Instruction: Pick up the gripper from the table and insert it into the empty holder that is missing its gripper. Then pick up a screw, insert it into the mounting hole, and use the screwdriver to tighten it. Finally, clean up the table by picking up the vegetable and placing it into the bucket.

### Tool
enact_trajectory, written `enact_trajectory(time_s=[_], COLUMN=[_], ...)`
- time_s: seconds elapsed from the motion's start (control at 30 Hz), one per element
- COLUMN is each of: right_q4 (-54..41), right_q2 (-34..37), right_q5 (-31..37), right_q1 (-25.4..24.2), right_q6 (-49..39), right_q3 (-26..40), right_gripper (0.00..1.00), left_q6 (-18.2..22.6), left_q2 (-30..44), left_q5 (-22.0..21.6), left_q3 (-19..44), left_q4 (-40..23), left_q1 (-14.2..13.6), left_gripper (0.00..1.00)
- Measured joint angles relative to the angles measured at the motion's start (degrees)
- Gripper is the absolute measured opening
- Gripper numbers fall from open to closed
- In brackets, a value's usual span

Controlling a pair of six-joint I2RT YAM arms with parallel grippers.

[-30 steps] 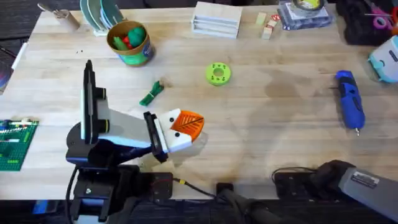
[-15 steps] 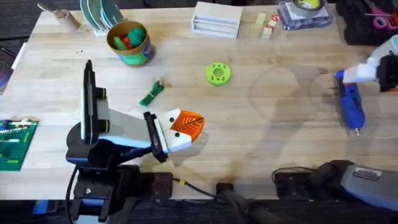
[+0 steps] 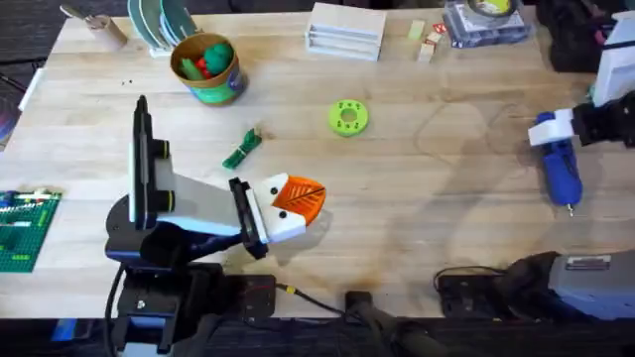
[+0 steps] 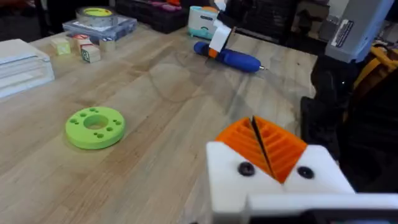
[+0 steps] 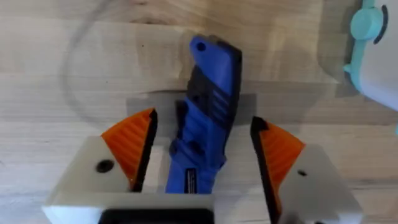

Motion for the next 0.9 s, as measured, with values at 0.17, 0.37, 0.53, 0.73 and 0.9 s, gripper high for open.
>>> enact_trajectory(time_s=[0.17, 0.37, 0.53, 0.73, 0.9], right_q4=[2.03, 2.77, 3.25, 4.43, 5.26], right_q2=[3.21, 5.36, 5.46, 5.57, 5.69], right_q5=[-0.49, -1.6, -1.88, -1.99, -1.95], right_q1=[0.0, -0.02, -0.07, -0.07, -0.11], right_q6=[-0.19, -0.17, -0.17, -0.19, -0.19], right_q3=[0.0, 0.02, 0.02, 0.02, 0.02], right_gripper=[0.913, 0.913, 0.879, 0.688, 0.529], left_q6=[0.0, 0.0, 0.0, 0.0, 0.0], left_q2=[-0.01, 0.0, 0.0, -0.02, -0.01], left_q5=[0.0, 0.0, 0.0, 0.0, 0.0], left_q3=[0.0, 0.0, 0.0, 0.0, 0.0], left_q4=[0.0, 0.0, 0.0, 0.0, 0.0], left_q1=[0.0, 0.0, 0.0, 0.0, 0.0], left_gripper=[0.011, 0.011, 0.011, 0.011, 0.011])
